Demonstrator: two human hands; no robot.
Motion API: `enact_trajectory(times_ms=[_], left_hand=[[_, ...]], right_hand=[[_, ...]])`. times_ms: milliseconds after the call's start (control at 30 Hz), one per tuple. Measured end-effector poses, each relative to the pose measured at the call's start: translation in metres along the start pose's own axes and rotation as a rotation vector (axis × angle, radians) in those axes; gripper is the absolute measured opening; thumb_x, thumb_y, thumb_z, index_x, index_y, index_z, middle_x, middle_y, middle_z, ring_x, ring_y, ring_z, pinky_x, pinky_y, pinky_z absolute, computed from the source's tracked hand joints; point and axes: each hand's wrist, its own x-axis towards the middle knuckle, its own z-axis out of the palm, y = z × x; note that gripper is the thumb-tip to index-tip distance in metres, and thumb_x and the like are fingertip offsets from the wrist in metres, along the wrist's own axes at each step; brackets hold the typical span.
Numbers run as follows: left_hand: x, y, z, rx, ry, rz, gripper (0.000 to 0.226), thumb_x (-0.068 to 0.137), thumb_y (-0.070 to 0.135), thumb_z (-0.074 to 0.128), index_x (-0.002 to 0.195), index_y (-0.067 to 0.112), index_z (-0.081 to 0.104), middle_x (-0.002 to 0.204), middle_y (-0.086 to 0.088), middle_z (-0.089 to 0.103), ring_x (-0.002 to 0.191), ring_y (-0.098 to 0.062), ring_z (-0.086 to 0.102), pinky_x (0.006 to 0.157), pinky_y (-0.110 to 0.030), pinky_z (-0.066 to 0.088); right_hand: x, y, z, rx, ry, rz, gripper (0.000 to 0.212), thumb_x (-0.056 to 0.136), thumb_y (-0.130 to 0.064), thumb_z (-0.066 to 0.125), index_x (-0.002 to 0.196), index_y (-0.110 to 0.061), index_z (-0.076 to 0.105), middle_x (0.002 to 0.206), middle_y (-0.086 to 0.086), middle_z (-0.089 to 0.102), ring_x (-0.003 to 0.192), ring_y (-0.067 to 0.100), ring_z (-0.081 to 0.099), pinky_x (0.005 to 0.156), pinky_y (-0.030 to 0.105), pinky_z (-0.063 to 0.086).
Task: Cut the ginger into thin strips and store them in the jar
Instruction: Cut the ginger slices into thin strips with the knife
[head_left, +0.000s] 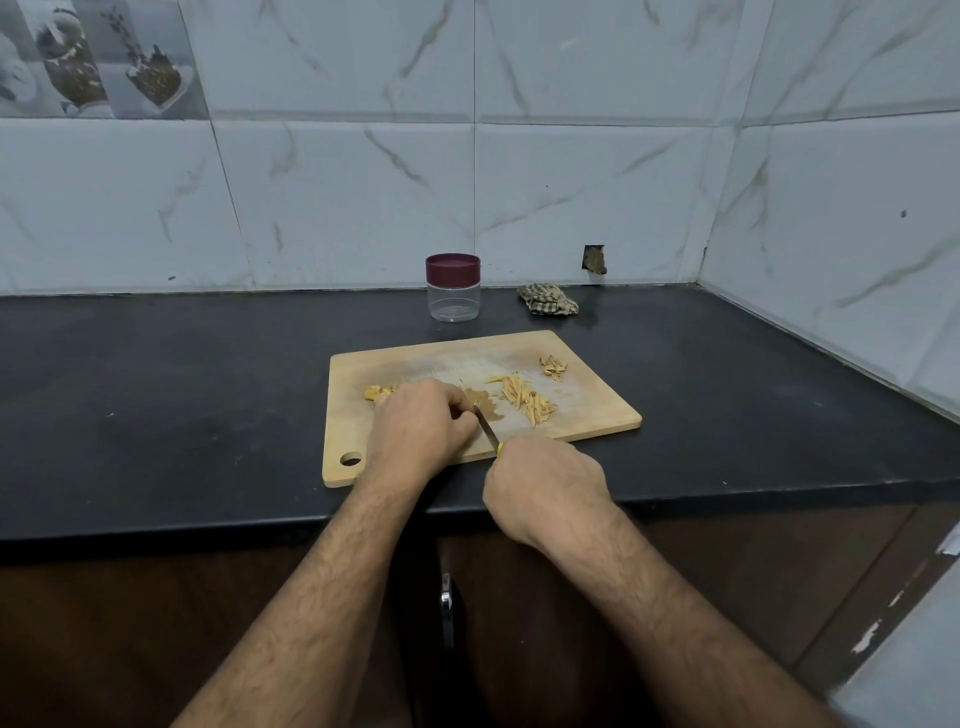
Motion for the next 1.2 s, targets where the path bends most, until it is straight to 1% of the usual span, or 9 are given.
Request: enact_trajectory(times_ms=[233, 400, 567, 633, 767, 867, 1033, 1100, 1200], left_hand=[[0.002, -0.004, 0.002, -0.101, 0.059, -0.047, 0.018, 0.086, 0.024, 0.061, 0.092, 0.025, 0.078, 0.091, 0.007, 0.075, 0.089, -0.015, 0.065, 0.083, -0.032, 0.052], [0.003, -0.006, 0.002, -0.179, 0.137, -0.057, 0.02, 0.088, 0.022, 0.06, 0.097, 0.024, 0.078, 0.094, 0.008, 0.075, 0.084, -0.009, 0.061, 0.078, -0.025, 0.046], [0.003, -0.009, 0.003, -0.236, 0.147, -0.065, 0.019, 0.088, 0.022, 0.06, 0.095, 0.023, 0.078, 0.095, 0.01, 0.075, 0.09, -0.011, 0.063, 0.083, -0.027, 0.049], [0.004, -0.01, 0.003, -0.253, 0.151, -0.075, 0.019, 0.088, 0.022, 0.06, 0.094, 0.023, 0.078, 0.094, 0.01, 0.074, 0.091, -0.011, 0.064, 0.084, -0.026, 0.049], [0.002, -0.008, -0.001, -0.35, 0.212, -0.102, 0.022, 0.09, 0.018, 0.058, 0.102, 0.018, 0.076, 0.099, 0.008, 0.073, 0.09, -0.007, 0.061, 0.083, -0.022, 0.045], [0.0, -0.009, -0.004, -0.414, 0.266, -0.146, 0.024, 0.09, 0.016, 0.057, 0.105, 0.018, 0.075, 0.096, 0.008, 0.072, 0.088, -0.008, 0.061, 0.079, -0.02, 0.043], [-0.002, -0.01, -0.007, -0.465, 0.331, -0.225, 0.023, 0.091, 0.018, 0.055, 0.104, 0.019, 0.075, 0.088, 0.013, 0.067, 0.088, -0.008, 0.061, 0.08, -0.025, 0.047], [-0.002, -0.01, -0.007, -0.464, 0.336, -0.234, 0.022, 0.092, 0.019, 0.056, 0.102, 0.019, 0.075, 0.087, 0.014, 0.066, 0.087, -0.007, 0.06, 0.079, -0.025, 0.046], [0.0, -0.01, -0.005, -0.461, 0.334, -0.24, 0.022, 0.092, 0.02, 0.056, 0.102, 0.02, 0.075, 0.09, 0.012, 0.069, 0.086, -0.008, 0.061, 0.079, -0.025, 0.047]], right_hand=[[0.001, 0.002, -0.002, 0.003, 0.027, -0.001, 0.021, 0.097, -0.021, 0.048, 0.113, -0.014, 0.061, 0.102, 0.003, 0.06, 0.086, 0.022, 0.055, 0.072, 0.034, 0.045], [0.002, 0.001, 0.001, -0.006, 0.02, -0.011, 0.02, 0.098, -0.023, 0.047, 0.11, -0.014, 0.061, 0.103, 0.004, 0.063, 0.088, 0.021, 0.059, 0.072, 0.033, 0.047], [0.01, 0.009, -0.007, -0.016, 0.016, 0.038, 0.024, 0.097, -0.019, 0.044, 0.113, -0.014, 0.06, 0.101, 0.003, 0.058, 0.087, 0.023, 0.054, 0.072, 0.034, 0.044], [0.013, 0.014, -0.011, 0.002, 0.01, 0.057, 0.02, 0.096, -0.017, 0.042, 0.105, -0.013, 0.059, 0.096, 0.004, 0.057, 0.085, 0.024, 0.056, 0.072, 0.034, 0.044], [0.016, 0.016, -0.012, 0.111, -0.053, 0.057, 0.018, 0.093, -0.013, 0.039, 0.081, -0.009, 0.052, 0.071, 0.005, 0.063, 0.056, 0.02, 0.064, 0.061, 0.03, 0.048], [0.025, 0.015, -0.01, 0.154, -0.158, 0.043, 0.02, 0.093, -0.006, 0.037, 0.092, 0.001, 0.056, 0.064, 0.007, 0.061, 0.033, 0.014, 0.054, 0.053, 0.03, 0.048], [0.028, 0.028, -0.017, 0.388, -0.209, 0.108, 0.026, 0.094, -0.005, 0.032, 0.113, -0.001, 0.049, 0.062, 0.009, 0.055, 0.026, 0.013, 0.044, 0.034, 0.013, 0.032], [0.03, 0.035, -0.018, 0.422, -0.224, 0.117, 0.019, 0.095, -0.011, 0.032, 0.112, -0.01, 0.041, 0.063, 0.007, 0.051, 0.025, 0.012, 0.04, 0.036, 0.01, 0.029], [0.032, 0.047, -0.02, 0.445, -0.253, 0.137, 0.015, 0.095, -0.021, 0.035, 0.103, -0.013, 0.045, 0.053, 0.002, 0.046, 0.028, 0.013, 0.036, 0.042, 0.014, 0.026]])
